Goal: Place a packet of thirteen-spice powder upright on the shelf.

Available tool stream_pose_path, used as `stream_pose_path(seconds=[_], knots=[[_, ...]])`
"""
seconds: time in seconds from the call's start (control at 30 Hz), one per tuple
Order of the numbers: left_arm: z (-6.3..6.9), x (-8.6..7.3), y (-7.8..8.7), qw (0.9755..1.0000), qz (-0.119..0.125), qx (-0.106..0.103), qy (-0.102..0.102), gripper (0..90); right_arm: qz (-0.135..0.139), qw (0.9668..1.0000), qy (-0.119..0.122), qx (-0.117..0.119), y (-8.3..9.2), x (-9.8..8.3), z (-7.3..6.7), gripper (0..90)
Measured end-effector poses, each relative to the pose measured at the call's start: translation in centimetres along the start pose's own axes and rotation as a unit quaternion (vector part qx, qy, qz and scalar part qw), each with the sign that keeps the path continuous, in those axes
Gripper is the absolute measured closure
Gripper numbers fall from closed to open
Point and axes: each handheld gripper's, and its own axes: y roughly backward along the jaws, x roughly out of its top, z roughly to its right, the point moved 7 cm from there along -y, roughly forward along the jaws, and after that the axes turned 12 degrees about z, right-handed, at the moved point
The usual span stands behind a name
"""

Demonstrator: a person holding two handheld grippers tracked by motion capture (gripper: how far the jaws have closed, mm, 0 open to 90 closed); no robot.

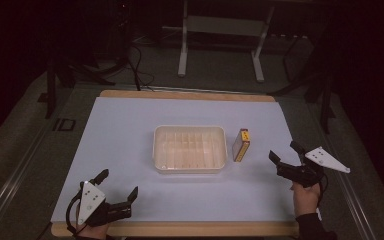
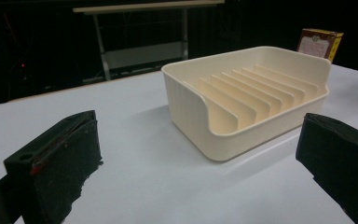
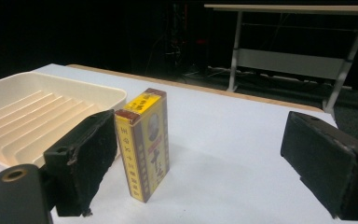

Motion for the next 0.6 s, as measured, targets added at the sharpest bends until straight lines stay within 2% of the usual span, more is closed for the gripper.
stream_pose_path(seconds=[0.1, 0.2, 0.43, 0.47, 0.6], knots=[[-0.1, -0.1, -0.1, 1.0000, -0.002, 0.002, 0.004, 0.0, -0.008, 0.9999, 0.012, 0.007, -0.3, 0.1, -0.2, 11.6], [-0.1, -0.1, -0.1, 1.0000, -0.002, 0.003, 0.006, 0.0, -0.001, 0.9998, 0.021, 0.005, -0.4, 0.3, -0.3, 11.7], [-0.3, -0.3, -0.1, 0.9999, -0.007, 0.004, 0.009, 0.0, 0.003, 0.9997, 0.019, 0.015, -0.8, 1.4, -0.4, 13.5], [-0.2, -0.3, -0.1, 0.9999, -0.010, 0.004, 0.008, 0.0, -0.010, 0.9993, 0.023, 0.026, -1.0, 1.5, -0.5, 13.5], [-0.1, -0.3, -0.1, 0.9999, -0.011, 0.003, 0.008, 0.0, -0.029, 0.9987, 0.032, 0.027, -1.3, 1.8, -0.5, 13.6]])
